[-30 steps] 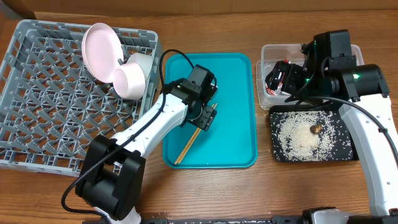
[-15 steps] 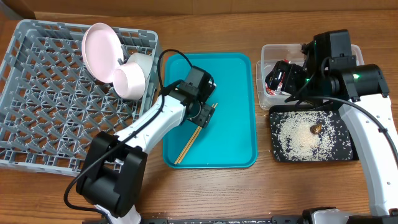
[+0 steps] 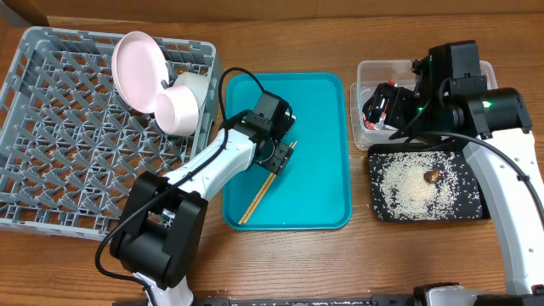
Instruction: Sort waste into correct bins and load items into the dishwasher
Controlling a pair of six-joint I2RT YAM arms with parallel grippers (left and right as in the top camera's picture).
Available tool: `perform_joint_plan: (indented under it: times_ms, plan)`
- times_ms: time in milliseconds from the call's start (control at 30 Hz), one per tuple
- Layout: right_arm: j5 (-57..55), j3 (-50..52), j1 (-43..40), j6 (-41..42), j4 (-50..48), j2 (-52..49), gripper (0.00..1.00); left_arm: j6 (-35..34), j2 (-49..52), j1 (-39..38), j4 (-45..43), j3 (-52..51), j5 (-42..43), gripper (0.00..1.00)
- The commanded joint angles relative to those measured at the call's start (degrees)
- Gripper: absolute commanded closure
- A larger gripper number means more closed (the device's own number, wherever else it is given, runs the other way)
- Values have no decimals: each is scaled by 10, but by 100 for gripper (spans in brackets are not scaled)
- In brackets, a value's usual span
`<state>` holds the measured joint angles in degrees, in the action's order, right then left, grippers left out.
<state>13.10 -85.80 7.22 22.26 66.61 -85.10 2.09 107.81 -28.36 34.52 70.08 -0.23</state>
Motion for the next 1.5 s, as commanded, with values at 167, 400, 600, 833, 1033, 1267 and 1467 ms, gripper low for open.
perform_joint_plan:
  times_ms: [167, 400, 600, 833, 1033, 1267, 1467]
  plan:
    - [-2, 0, 1, -1, -3, 2, 0, 14, 10, 3, 3, -6, -6, 29]
    - [-2, 0, 1, -1, -3, 2, 0, 15, 10, 3, 7, -6, -6, 30]
    - [-2, 0, 1, -1, -3, 2, 0, 44, 10, 3, 4, -6, -7, 29]
    - [-2, 0, 1, -1, -3, 2, 0, 46, 19, 3, -2, -6, -9, 30]
    - [-2, 0, 1, -1, -3, 2, 0, 46, 41, 3, -8, -6, -8, 31]
    - [-2, 0, 1, -1, -3, 2, 0, 42, 45, 3, -3, -6, -8, 60]
    - [-2, 0, 1, -1, -3, 2, 0, 39, 45, 3, 24, -6, -2, 96]
